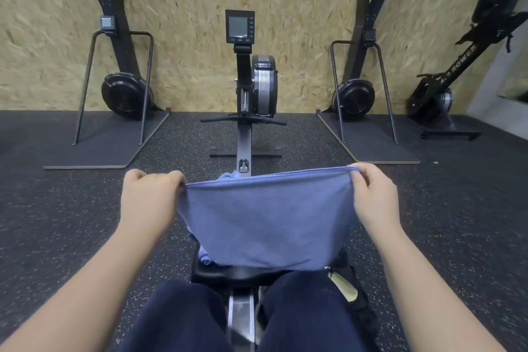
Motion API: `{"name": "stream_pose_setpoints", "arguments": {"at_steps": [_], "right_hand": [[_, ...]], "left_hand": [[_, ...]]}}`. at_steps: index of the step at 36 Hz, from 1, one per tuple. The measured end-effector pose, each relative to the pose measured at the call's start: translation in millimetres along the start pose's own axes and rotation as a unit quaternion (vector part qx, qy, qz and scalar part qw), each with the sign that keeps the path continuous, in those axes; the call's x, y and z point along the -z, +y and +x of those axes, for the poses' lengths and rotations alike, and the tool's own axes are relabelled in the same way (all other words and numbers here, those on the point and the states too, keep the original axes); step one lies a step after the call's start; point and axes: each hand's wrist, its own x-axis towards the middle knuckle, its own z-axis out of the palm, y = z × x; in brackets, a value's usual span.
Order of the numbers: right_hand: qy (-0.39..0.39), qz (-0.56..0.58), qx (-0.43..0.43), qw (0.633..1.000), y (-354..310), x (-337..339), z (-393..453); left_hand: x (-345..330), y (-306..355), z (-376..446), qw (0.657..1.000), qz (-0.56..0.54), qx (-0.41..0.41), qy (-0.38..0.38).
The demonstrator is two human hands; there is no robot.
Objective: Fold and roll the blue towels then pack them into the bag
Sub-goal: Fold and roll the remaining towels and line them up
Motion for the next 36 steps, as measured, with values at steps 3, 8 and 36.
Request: {"name": "stream_pose_setpoints", "arguments": {"at_steps": [3,8,36], "right_hand": [[-0.013,0.007,-0.015,1.0,-2.7,-4.4,-1.7],[-0.054,0.013,-0.035,0.998,-5.9,-12.8,-3.1],[-0.018,0.102,-0.097,0.99,-30.1,-20.4,-19.0]], "left_hand": [[2.8,2.4,0.2,0.999,-0.02,0.029,0.005],[0.1,1.4,0.3,0.988,-0.121,0.094,-0.03],[-7.6,16.4,-21.7,0.695,-0.647,0.312,-0.038]]}}
